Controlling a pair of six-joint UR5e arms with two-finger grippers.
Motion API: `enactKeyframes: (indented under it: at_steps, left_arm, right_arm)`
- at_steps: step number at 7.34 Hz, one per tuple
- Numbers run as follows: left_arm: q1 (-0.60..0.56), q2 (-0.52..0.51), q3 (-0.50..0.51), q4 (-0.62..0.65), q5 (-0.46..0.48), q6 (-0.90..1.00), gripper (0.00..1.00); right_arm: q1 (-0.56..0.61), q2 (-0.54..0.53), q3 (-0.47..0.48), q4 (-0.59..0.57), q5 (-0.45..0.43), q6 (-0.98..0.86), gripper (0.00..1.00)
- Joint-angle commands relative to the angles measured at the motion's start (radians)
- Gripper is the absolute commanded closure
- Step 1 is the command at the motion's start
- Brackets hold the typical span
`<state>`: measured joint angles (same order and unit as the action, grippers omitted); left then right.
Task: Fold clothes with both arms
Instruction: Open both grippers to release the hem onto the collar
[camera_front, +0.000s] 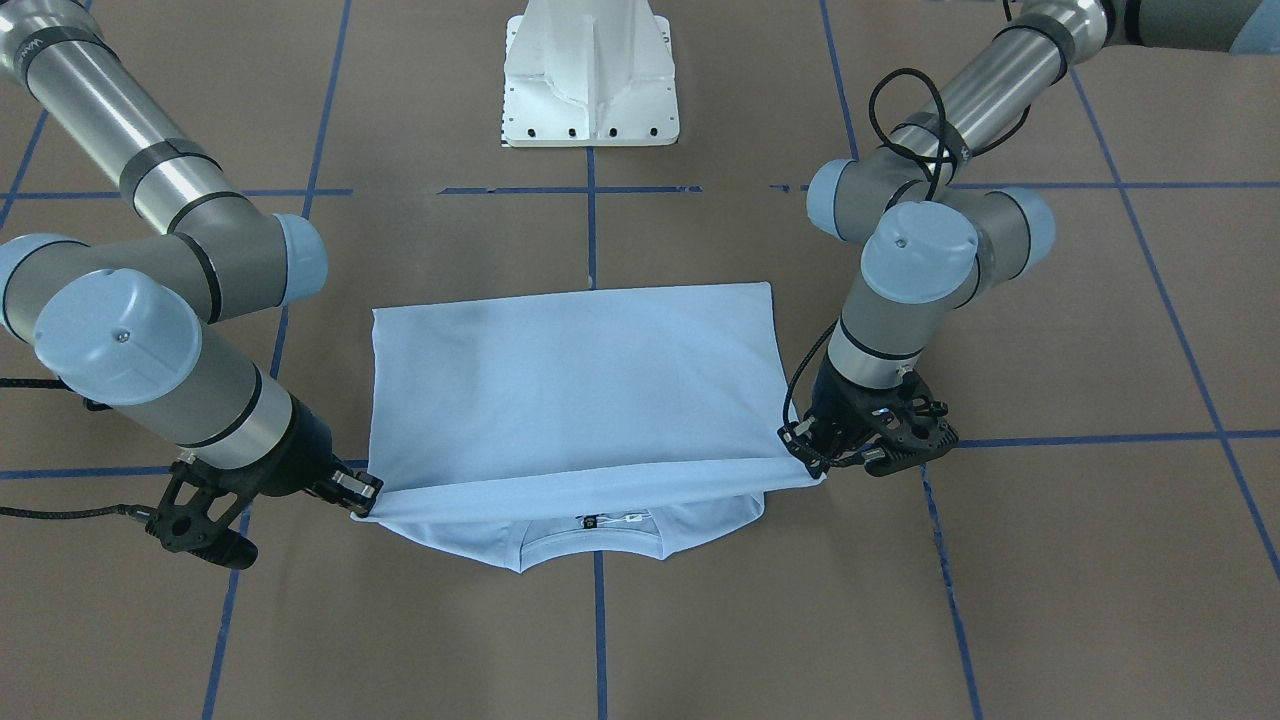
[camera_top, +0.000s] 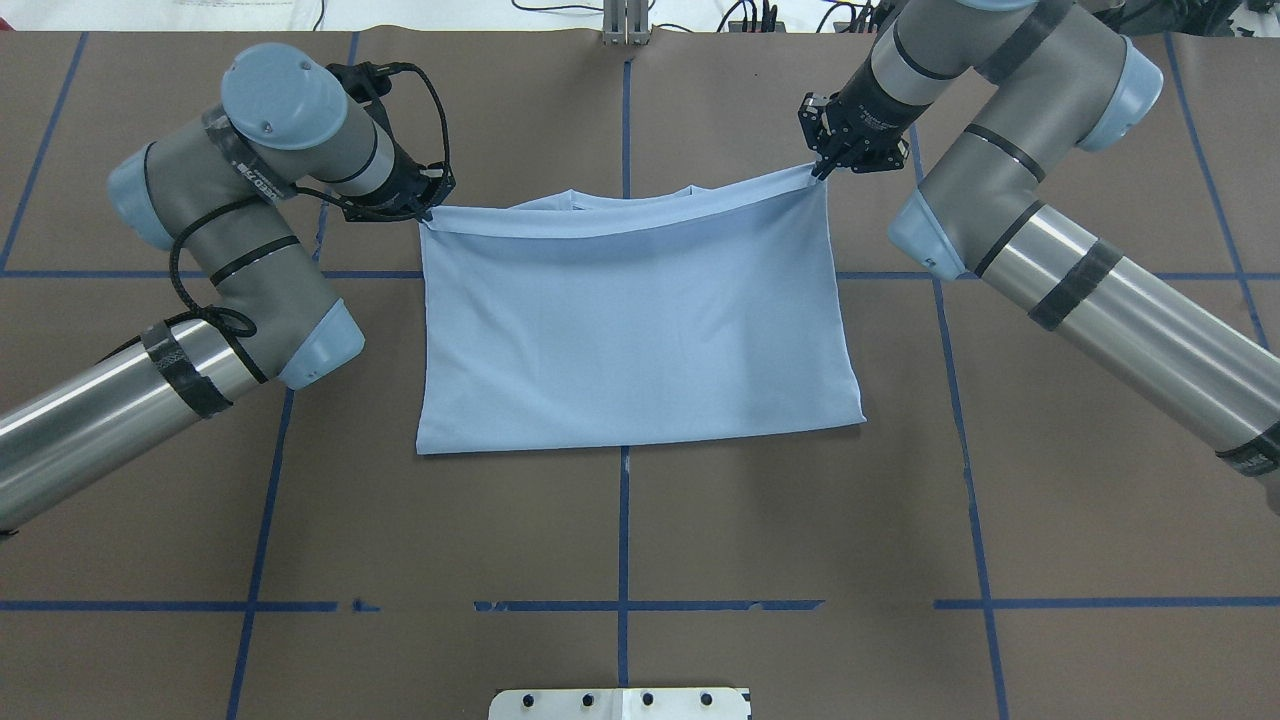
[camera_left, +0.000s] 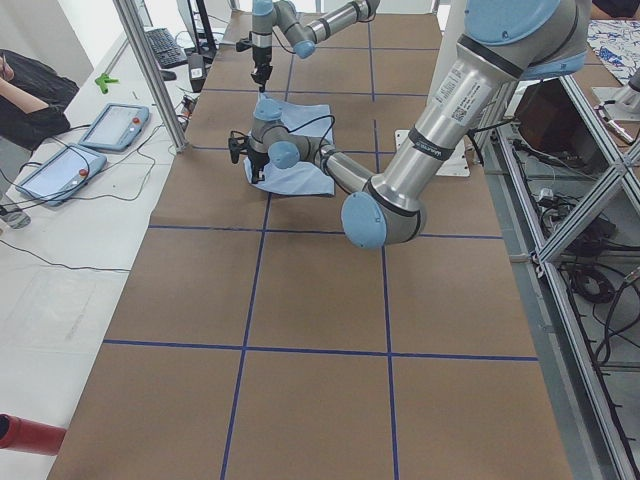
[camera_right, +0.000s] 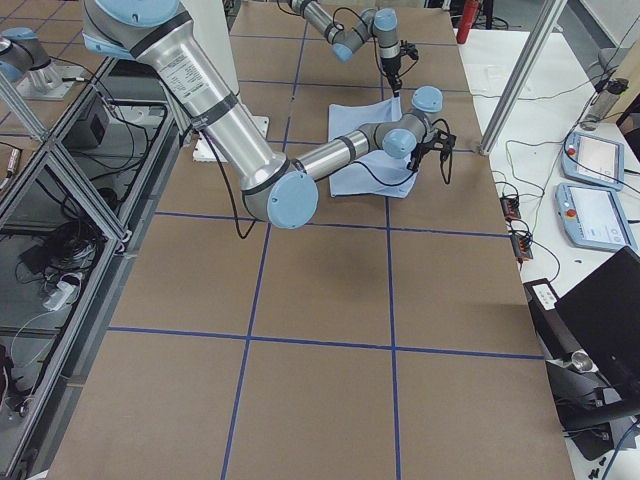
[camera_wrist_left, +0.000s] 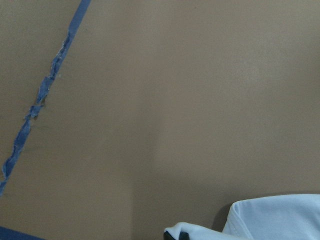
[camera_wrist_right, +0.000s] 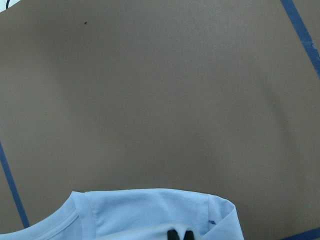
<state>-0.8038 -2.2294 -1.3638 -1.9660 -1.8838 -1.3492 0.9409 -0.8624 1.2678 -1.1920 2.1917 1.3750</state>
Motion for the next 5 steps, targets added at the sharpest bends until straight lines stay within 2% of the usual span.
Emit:
enactKeyframes:
  at_steps: [1,2,3,4,5]
  left_arm:
    - [0.000,-0.013,0.012,0.001,0.000,-0.002,1.00]
    - [0.000,-0.015,0.012,0.001,0.000,-0.002,1.00]
    - [0.000,-0.015,0.012,-0.001,0.000,-0.008,0.75]
    - [0.000,-0.015,0.012,0.001,0.000,-0.008,0.24]
    - [0.000,-0.015,0.012,0.002,0.002,-0.007,0.00]
  right_arm:
    - [-0.014,0.000,-0.013,0.002,-0.013,-0.001,1.00]
    - [-0.017,0.002,-0.013,0.002,-0.012,-0.001,1.00]
    - [-0.027,0.002,-0.013,0.003,-0.019,-0.001,0.53]
    - [-0.043,0.000,-0.011,0.005,-0.056,-0.001,0.01]
    - [-0.044,-0.004,-0.011,0.024,-0.053,-0.007,0.00]
